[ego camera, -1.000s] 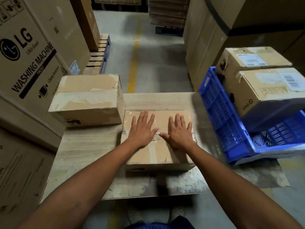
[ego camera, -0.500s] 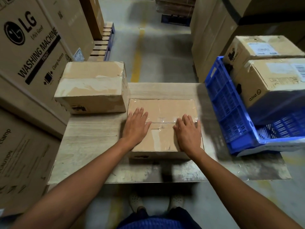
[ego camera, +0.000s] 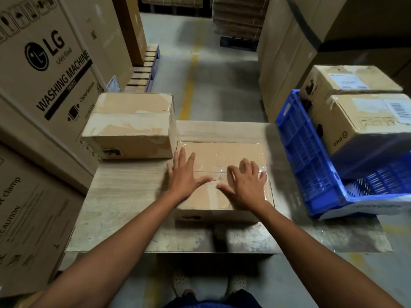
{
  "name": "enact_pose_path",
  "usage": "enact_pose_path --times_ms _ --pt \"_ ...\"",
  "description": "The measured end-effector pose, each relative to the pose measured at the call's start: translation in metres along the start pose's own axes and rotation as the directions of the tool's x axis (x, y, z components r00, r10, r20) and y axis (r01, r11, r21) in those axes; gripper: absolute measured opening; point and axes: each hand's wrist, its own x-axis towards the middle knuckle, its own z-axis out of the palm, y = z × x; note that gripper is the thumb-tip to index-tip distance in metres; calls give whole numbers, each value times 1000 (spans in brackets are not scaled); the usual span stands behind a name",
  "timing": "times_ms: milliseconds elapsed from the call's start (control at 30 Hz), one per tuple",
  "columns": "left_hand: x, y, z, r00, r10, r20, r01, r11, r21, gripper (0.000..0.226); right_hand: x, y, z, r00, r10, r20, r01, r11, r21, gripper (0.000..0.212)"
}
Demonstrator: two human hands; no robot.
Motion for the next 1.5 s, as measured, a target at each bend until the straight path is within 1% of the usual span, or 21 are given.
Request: enact_pose_path --times_ms 67,100,167,267,333,400,467,533,600,733,833,900,1000,1100,1200,1233,1267,1333,1400,1433,1500 --pt "13 8 -4 979 -202 -30 189 952 -242 100 8 0 -1 988 153 23 -155 970 186 70" --pt "20 10 -7 957 -290 -26 263 900 -348 97 13 -1 -3 970 241 31 -239 925 294 67" --pt "32 11 -12 920 -391 6 346 806 -481 90 22 -5 -11 920 387 60 -369 807 461 62" --pt "37 5 -16 900 -433 50 386 738 -553 76 32 -4 -21 856 499 134 -491 705 512 63" --pt "37 -1 -15 895 -439 79 395 698 -597 72 38 -2 -29 829 531 178 -541 679 496 62" --pt "37 -4 -15 891 -442 103 392 634 -666 72 42 1 -41 808 546 223 -569 621 539 67" --pt "37 -3 -16 894 -439 92 365 593 -718 76 45 5 -54 781 578 238 -592 562 578 79" --pt "32 6 -23 900 -434 37 315 590 -743 76 45 7 -65 752 628 203 -605 534 591 87" --pt "30 14 -34 892 -449 -39 270 602 -752 64 41 8 -74 733 663 153 -599 522 607 90" --pt "29 28 -62 844 -500 -194 154 573 -805 46 32 12 -82 691 716 103 -531 405 744 84" --pt "30 27 -69 790 -563 -243 68 475 -877 37 30 11 -83 639 759 124 -440 228 868 80" --pt "26 25 -66 791 -567 -231 66 454 -889 45 25 9 -79 615 774 147 -383 131 915 79" --pt "11 14 -46 792 -572 -212 150 519 -841 46 13 6 -63 594 788 159 -366 89 926 67" --pt "-5 3 -25 805 -553 -214 179 570 -802 41 2 9 -41 580 800 151 -379 101 920 59" --pt "-11 4 -24 836 -482 -262 133 642 -755 38 -5 14 -31 573 805 157 -406 113 907 69" --pt "-11 6 -25 849 -444 -287 104 672 -734 37 -7 14 -29 577 806 133 -405 141 903 70" --pt "-11 7 -27 860 -393 -326 63 716 -695 37 -7 13 -28 584 808 73 -399 207 893 71" --pt "-11 9 -30 849 -224 -479 -71 850 -523 37 -7 10 -27 619 767 -166 -380 478 792 69" --pt "-12 10 -32 783 48 -620 -265 928 -263 31 -4 2 -29 697 572 -433 -236 752 615 57" --pt "-13 12 -32 741 170 -650 -346 926 -153 26 -1 -3 -29 730 446 -517 -108 823 558 50" --pt "-18 18 -31 697 314 -644 -435 900 -32 21 6 -20 -26 762 218 -610 134 868 478 40"
